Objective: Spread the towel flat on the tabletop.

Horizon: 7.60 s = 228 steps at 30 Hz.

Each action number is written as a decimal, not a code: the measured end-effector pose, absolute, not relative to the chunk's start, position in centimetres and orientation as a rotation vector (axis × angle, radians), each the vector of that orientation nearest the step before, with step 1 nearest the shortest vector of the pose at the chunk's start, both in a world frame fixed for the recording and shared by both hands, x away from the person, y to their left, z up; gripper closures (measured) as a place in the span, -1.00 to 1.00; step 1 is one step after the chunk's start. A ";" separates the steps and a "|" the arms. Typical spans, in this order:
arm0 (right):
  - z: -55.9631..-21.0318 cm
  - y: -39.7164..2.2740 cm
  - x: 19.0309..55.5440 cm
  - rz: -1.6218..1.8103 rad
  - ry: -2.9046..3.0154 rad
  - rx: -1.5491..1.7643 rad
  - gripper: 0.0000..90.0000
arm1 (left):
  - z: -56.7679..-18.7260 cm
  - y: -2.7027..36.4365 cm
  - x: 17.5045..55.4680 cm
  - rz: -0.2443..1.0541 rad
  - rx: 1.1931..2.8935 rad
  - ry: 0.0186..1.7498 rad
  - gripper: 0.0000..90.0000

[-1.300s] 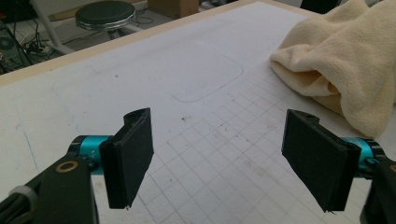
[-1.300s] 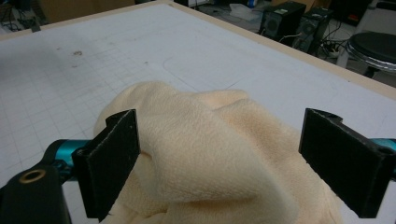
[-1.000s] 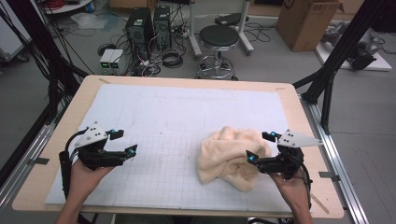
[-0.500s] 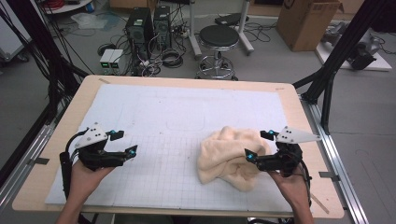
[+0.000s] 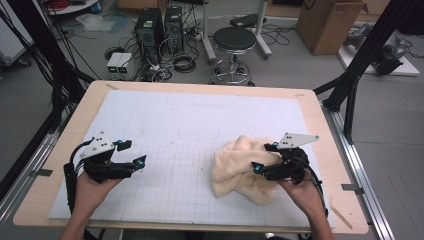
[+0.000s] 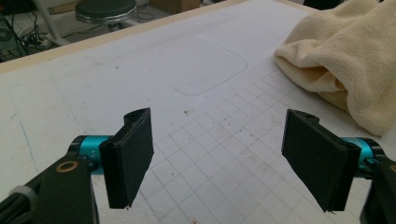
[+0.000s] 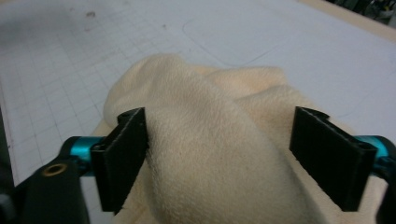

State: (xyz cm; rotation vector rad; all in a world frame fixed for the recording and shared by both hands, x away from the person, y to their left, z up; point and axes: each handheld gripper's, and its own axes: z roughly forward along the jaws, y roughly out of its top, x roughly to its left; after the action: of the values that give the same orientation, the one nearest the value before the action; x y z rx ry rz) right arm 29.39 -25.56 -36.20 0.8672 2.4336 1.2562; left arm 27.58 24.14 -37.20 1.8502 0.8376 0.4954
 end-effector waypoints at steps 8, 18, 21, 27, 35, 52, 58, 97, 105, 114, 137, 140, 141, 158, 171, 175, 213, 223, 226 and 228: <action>-36.6 -25.7 29.8 1.212 2.488 0.870 0.31 | -37.5 23.6 27.6 0.477 1.852 0.830 -0.43; -35.6 -25.6 29.7 1.231 2.507 0.876 0.71 | -37.9 21.8 27.8 0.447 1.877 0.799 -0.41; -34.8 -25.2 29.7 1.236 2.510 0.863 0.73 | -37.9 21.4 27.8 0.438 1.882 0.794 -0.41; -33.2 -24.4 29.8 1.286 2.500 0.828 0.76 | -38.1 20.8 27.8 0.428 1.896 0.778 -0.40; -31.6 -23.0 30.4 1.313 2.497 0.787 0.77 | -38.1 19.9 27.9 0.399 1.878 0.759 -0.40; -27.6 -18.2 32.3 1.405 2.485 0.655 0.78 | -38.1 18.3 28.8 0.318 1.823 0.727 -0.38; -25.7 -15.9 32.4 1.425 2.477 0.581 0.78 | -37.7 18.2 28.9 0.289 1.797 0.707 -0.35; -28.5 -16.9 33.0 1.525 2.462 0.649 0.77 | -39.0 12.9 30.8 0.200 1.793 0.622 0.99; -28.7 -16.9 33.1 1.493 2.459 0.658 0.76 | -39.1 11.9 29.6 0.125 1.844 0.539 0.03; -29.8 -17.7 33.4 1.486 2.443 0.713 0.76 | -39.1 10.9 28.8 0.140 1.847 0.500 -0.20; -31.2 -15.4 33.7 1.488 2.504 0.624 0.75 | -36.2 15.7 31.0 0.368 1.920 0.571 0.84; -30.6 -14.1 33.9 1.515 2.505 0.584 0.75 | -34.2 17.2 31.2 0.412 1.916 0.572 0.84; -30.6 -14.1 33.9 1.515 2.505 0.584 0.75 | -33.5 17.8 31.2 0.426 1.912 0.571 0.84; -27.6 -10.5 31.1 1.544 2.525 0.455 0.73 | -28.9 21.0 27.9 0.488 1.997 0.473 0.79; -34.9 -14.4 25.8 1.530 2.613 0.582 0.54 | -37.6 17.9 25.1 0.232 2.074 0.423 0.56; -34.6 -15.8 25.1 1.567 2.584 0.606 0.24 | -36.8 18.2 25.1 0.219 2.040 0.411 0.22; -39.0 -26.1 32.8 1.188 2.322 1.102 -0.13 | -39.1 11.5 38.6 0.191 2.089 0.612 -0.05; -41.1 -25.6 34.0 1.143 2.401 1.137 0.40 | -41.6 10.4 39.2 -0.015 2.190 0.617 0.60; -41.4 -25.1 34.5 1.132 2.435 1.105 0.71 | -41.4 10.5 38.7 -0.002 2.200 0.616 0.81; -41.4 -25.0 34.6 1.132 2.439 1.099 0.77 | -41.1 10.7 38.2 0.019 2.199 0.612 0.83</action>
State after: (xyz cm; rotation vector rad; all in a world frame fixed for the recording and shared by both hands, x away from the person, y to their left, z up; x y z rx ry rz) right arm 34.63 -25.01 -41.38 1.0986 2.4389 1.1324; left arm 38.25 10.72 -41.15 2.1991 0.6120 0.0194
